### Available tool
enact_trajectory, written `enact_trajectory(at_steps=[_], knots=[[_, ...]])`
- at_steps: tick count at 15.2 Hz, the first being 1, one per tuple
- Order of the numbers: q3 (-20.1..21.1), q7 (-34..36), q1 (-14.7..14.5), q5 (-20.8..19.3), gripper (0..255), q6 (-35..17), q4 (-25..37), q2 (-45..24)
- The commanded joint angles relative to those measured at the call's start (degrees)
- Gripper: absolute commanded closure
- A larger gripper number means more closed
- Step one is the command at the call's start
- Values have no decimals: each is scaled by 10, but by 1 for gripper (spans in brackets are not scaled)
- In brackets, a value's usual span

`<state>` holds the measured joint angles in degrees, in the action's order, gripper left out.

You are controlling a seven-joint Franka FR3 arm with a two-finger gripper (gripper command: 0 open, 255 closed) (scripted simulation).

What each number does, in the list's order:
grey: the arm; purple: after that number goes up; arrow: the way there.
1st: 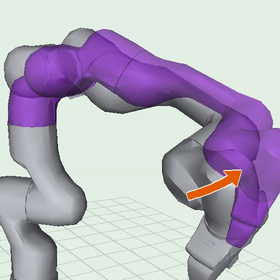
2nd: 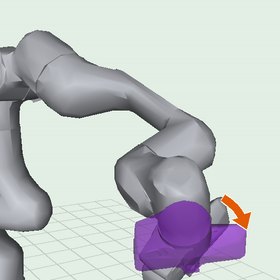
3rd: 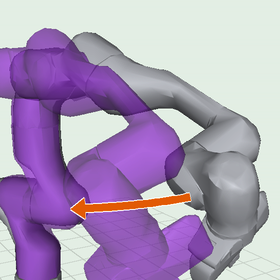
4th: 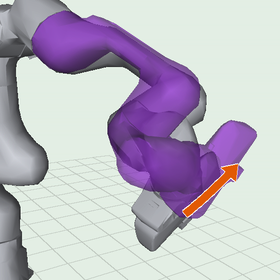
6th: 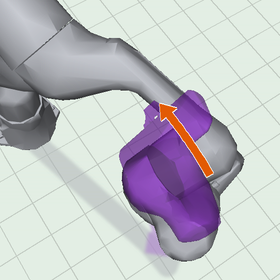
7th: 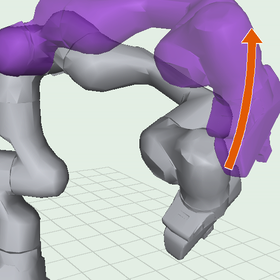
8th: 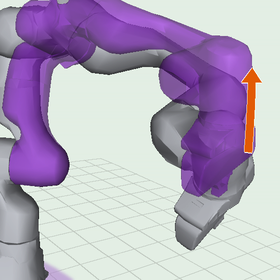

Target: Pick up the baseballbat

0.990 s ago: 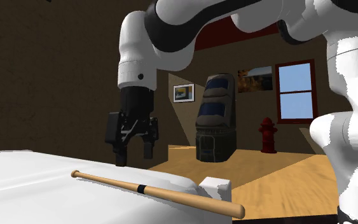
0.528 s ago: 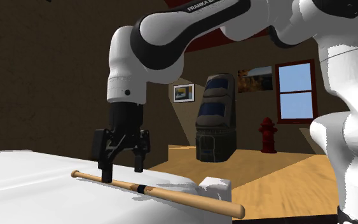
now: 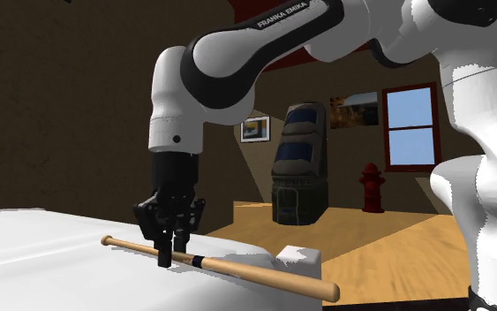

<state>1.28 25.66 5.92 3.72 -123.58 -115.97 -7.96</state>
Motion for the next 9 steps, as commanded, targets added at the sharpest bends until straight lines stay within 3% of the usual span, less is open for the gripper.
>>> enact_trajectory(at_steps=[1,9], knots=[[2,0,-2,1,255,-2,0,-4],[2,1,-2,1,255,19,9,7]])
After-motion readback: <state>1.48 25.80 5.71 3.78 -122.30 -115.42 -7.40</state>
